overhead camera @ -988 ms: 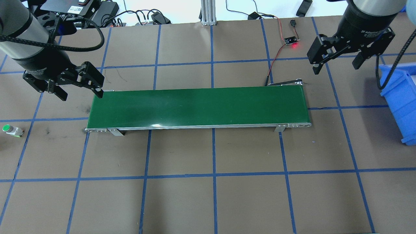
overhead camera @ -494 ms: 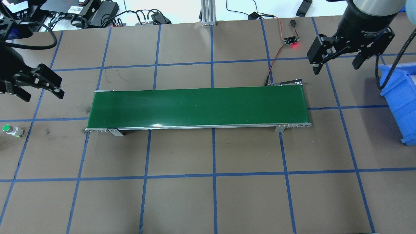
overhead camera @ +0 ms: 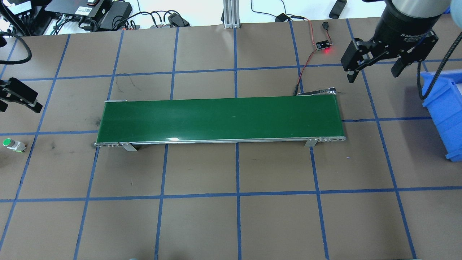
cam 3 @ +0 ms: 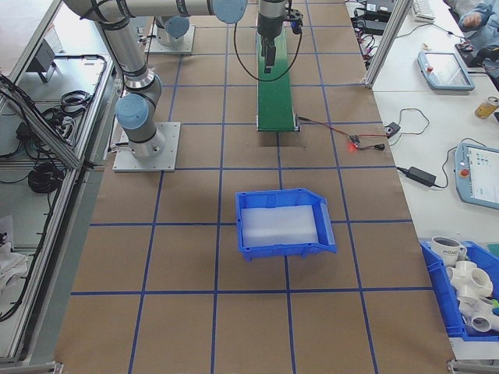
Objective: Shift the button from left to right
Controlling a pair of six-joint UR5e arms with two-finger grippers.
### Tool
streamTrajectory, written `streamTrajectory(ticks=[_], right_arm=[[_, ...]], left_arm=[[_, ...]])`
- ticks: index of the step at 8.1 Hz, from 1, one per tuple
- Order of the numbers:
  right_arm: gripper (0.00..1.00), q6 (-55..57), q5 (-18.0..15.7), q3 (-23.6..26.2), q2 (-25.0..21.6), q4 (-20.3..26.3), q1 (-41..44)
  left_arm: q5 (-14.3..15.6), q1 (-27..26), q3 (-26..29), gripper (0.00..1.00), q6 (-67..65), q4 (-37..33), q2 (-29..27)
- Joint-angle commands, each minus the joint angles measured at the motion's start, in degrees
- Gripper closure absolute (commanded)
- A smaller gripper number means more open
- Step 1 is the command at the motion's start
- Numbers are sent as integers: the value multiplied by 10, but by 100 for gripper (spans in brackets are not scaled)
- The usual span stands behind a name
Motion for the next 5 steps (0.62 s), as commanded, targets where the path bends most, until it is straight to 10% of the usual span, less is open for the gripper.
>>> streamTrajectory(ticks=[1,5], right_arm=[[0,0,-1,0,0,0,0],[0,0,-1,0,0,0,0]], left_arm=[[9,92,-1,0,103,31,-37],[10,194,0,0,243,135,-120]])
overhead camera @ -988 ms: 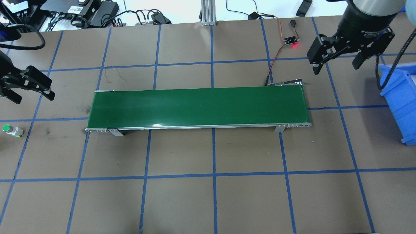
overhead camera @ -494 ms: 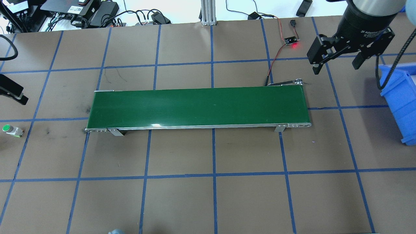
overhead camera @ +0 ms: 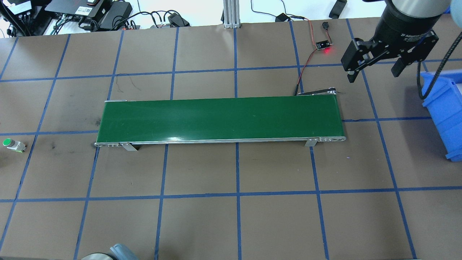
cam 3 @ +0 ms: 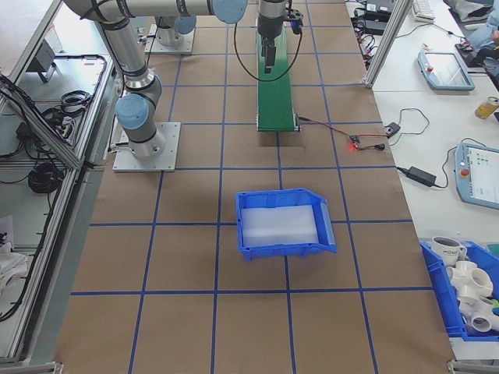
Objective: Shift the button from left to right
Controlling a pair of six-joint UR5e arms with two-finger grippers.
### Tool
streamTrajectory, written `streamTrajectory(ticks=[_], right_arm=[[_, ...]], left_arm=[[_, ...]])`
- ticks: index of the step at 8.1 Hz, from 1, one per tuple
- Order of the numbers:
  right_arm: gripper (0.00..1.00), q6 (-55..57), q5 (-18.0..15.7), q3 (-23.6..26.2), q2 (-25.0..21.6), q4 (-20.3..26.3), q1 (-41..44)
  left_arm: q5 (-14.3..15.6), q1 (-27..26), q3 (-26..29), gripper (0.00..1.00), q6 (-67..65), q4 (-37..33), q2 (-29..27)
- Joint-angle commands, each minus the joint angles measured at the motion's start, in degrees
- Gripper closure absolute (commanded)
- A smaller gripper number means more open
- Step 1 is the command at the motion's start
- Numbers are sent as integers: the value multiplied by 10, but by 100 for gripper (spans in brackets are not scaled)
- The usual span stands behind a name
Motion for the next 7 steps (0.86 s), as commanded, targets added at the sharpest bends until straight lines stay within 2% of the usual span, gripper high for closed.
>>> streamTrajectory(ticks=[1,7], right_arm=[[0,0,1,0,0,0,0],[0,0,1,1,0,0,0]], left_arm=[[0,68,0,0,69,48,-42],[0,71,0,0,106,113,-77]])
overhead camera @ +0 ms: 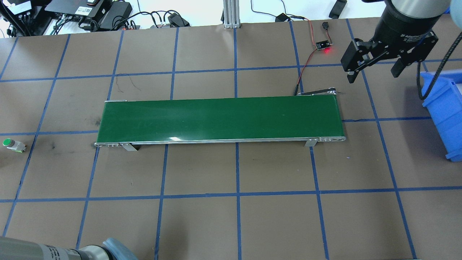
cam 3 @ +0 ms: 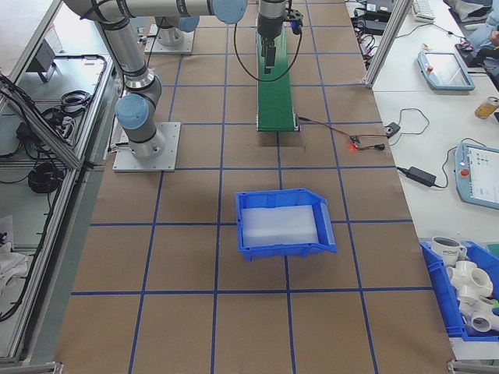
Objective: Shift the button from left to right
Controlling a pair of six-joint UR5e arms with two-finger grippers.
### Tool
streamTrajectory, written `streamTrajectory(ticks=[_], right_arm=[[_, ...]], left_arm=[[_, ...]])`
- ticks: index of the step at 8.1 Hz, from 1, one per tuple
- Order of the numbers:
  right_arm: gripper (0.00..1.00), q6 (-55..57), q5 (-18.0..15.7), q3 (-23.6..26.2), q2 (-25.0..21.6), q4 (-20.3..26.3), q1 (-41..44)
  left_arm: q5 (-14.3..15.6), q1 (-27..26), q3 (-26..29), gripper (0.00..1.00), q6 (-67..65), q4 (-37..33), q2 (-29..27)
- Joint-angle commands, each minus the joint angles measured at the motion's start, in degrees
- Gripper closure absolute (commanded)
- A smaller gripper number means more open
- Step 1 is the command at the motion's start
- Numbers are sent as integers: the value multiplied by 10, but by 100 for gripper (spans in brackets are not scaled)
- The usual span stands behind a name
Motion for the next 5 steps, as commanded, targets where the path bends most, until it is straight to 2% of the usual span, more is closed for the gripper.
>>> streamTrajectory(ticks=[1,5], right_arm=[[0,0,0,0,0,0,0],[0,0,0,2,-1,0,0]], left_arm=[[0,0,0,0,10,13,-6],[0,14,1,0,22,16,-42]])
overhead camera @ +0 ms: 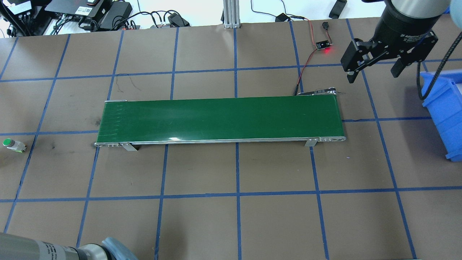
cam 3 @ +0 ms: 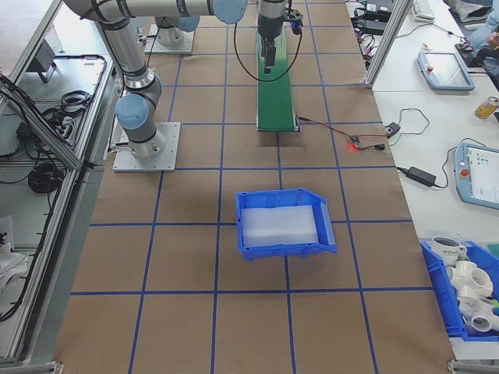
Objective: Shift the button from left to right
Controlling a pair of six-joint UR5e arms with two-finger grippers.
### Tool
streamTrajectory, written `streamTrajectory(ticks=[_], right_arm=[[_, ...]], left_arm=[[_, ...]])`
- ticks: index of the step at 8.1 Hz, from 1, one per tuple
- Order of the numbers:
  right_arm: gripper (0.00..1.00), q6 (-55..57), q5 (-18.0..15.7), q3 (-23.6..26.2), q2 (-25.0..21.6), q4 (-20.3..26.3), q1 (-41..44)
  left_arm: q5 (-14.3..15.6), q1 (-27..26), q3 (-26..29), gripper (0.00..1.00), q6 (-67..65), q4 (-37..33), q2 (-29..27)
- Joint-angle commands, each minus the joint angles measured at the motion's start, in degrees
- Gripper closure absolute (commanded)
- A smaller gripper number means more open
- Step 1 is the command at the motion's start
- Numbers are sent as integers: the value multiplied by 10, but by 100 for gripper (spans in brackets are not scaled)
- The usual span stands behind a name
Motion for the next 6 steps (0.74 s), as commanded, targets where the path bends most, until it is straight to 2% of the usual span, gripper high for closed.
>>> streamTrajectory(ticks=[1,4,6], right_arm=[[0,0,0,3,-1,-1,0],[0,0,0,4,-1,-1,0],[0,0,0,4,-1,-1,0]], left_arm=[[0,4,1,0,3,2,-32],[0,5,0,0,1,6,-63],[41,4,0,0,-5,74,-76]])
